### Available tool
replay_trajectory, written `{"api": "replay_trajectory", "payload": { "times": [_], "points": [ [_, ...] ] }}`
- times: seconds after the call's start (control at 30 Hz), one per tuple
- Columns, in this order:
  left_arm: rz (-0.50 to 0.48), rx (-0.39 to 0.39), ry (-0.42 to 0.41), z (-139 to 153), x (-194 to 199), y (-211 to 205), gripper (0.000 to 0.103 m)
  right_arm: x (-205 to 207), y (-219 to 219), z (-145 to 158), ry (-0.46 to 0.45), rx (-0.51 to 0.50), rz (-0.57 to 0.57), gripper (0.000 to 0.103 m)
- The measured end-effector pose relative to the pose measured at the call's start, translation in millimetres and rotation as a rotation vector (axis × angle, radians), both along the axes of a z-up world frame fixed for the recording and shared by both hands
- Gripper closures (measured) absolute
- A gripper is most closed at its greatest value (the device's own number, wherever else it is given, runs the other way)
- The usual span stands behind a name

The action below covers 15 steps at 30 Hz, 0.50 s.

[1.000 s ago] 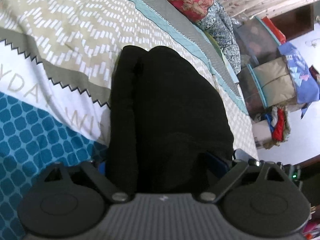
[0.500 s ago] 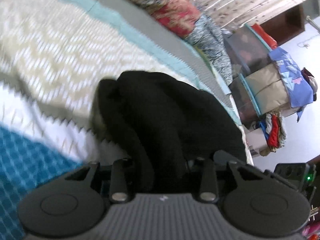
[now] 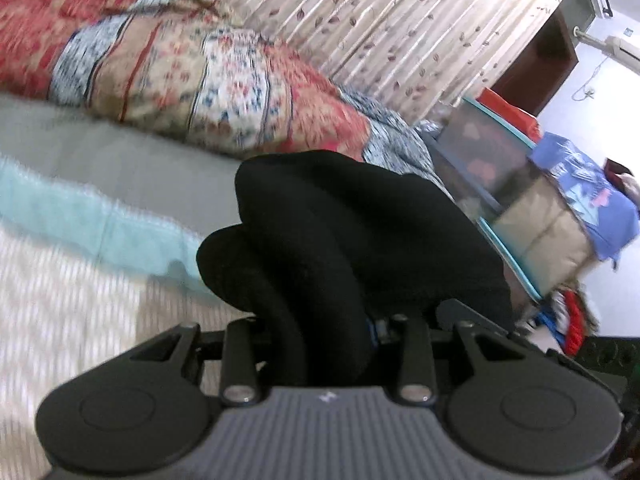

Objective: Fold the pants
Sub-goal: 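Grasp the folded pants bundle with both grippers and lift it, then place the folded pants near the pillows and open both grippers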

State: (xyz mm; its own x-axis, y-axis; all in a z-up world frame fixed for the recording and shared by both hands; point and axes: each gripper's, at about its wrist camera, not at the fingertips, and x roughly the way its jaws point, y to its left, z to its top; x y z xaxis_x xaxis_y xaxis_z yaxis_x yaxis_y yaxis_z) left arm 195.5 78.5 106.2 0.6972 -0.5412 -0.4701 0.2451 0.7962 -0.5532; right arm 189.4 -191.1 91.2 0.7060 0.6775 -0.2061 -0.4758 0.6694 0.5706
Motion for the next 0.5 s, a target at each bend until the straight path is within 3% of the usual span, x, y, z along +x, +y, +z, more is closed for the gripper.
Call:
{"api": "replay_trajectory", "payload": {
  "times": [0.1, 0.23, 0.3, 0.37, 0.4, 0.43, 0.5],
  "points": [
    [0.033, 0.023, -0.012, -6, 41, -3, 0.071, 33, 1, -8, -0.012, 0.017, -0.029, 0.054],
    [0.092, 0.077, 0.026, -36, 86, -4, 0.070, 78, 12, -30, 0.016, -0.018, -0.046, 0.054],
    [0.125, 0.127, 0.092, -66, 104, -6, 0.070, 97, 20, -51, 0.088, -0.048, -0.048, 0.054],
    [0.151, 0.176, 0.186, -96, 117, -9, 0.069, 115, 27, -84, 0.220, -0.094, -0.049, 0.053],
    [0.172, 0.198, 0.208, -111, 119, -11, 0.058, 121, 32, -100, 0.296, -0.139, -0.067, 0.045],
    [0.185, 0.188, 0.181, -117, 115, -10, 0.055, 123, 29, -115, 0.351, -0.135, -0.097, 0.041],
    [0.193, 0.198, 0.145, -113, 108, -14, 0.054, 119, 15, -122, 0.371, -0.014, -0.102, 0.040]
  ]
}}
